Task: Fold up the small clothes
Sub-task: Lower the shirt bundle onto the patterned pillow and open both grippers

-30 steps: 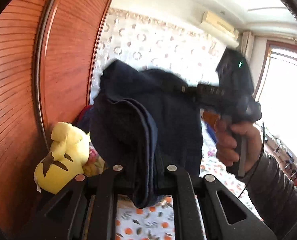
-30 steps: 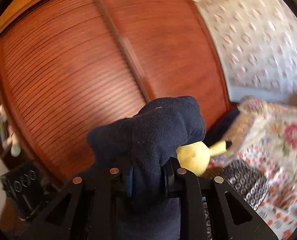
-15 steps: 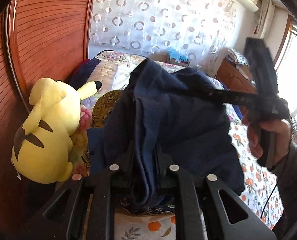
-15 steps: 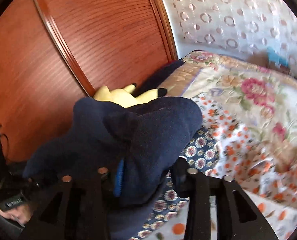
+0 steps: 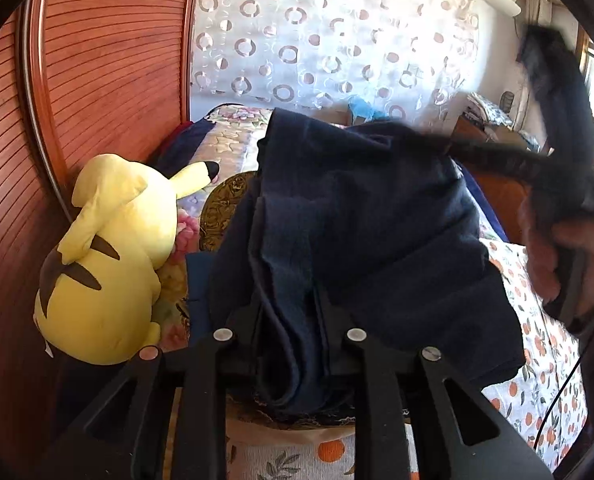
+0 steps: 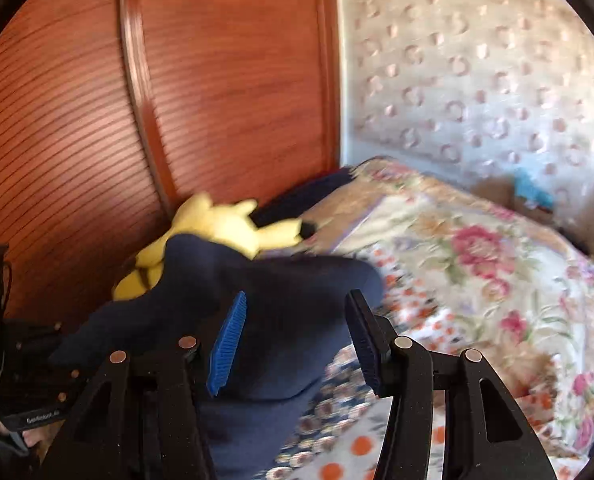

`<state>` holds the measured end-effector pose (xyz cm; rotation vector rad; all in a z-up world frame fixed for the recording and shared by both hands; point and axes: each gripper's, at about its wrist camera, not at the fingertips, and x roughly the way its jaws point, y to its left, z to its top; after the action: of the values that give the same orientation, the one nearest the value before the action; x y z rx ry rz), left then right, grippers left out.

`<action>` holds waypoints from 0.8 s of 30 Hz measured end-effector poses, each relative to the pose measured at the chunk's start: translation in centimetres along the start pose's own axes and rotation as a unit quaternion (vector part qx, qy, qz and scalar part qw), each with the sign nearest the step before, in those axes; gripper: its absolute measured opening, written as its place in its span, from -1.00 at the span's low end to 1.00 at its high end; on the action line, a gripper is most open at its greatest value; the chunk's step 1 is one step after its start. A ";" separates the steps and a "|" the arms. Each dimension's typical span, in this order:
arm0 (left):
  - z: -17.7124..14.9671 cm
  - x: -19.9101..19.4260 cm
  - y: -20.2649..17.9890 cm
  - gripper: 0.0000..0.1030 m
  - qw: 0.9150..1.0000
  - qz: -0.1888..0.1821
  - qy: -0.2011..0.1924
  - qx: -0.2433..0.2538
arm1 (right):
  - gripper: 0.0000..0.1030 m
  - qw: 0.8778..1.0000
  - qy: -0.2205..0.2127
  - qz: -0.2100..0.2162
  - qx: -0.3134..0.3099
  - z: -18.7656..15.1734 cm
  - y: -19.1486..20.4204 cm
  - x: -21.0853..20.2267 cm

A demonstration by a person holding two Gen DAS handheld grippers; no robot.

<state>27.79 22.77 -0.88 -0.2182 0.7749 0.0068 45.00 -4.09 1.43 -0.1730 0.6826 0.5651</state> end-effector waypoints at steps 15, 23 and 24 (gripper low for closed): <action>-0.1 -7.8 -5.8 -0.04 0.993 0.047 -0.092 0.064 | 0.04 0.995 -0.088 -0.022 0.045 -7.8 -0.9 -10.2; -1.9 -12.1 -12.4 0.44 0.985 0.015 -0.130 0.111 | 0.04 0.989 -0.123 -0.060 0.048 -15.1 0.5 -19.4; -2.3 -12.8 -13.4 0.54 0.983 0.008 -0.143 0.115 | 0.04 0.989 -0.124 -0.065 0.051 -15.8 0.9 -20.7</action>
<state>18.18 10.18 8.99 0.0093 0.4846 -0.0351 22.75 -17.53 2.53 -0.0497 0.4527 0.4164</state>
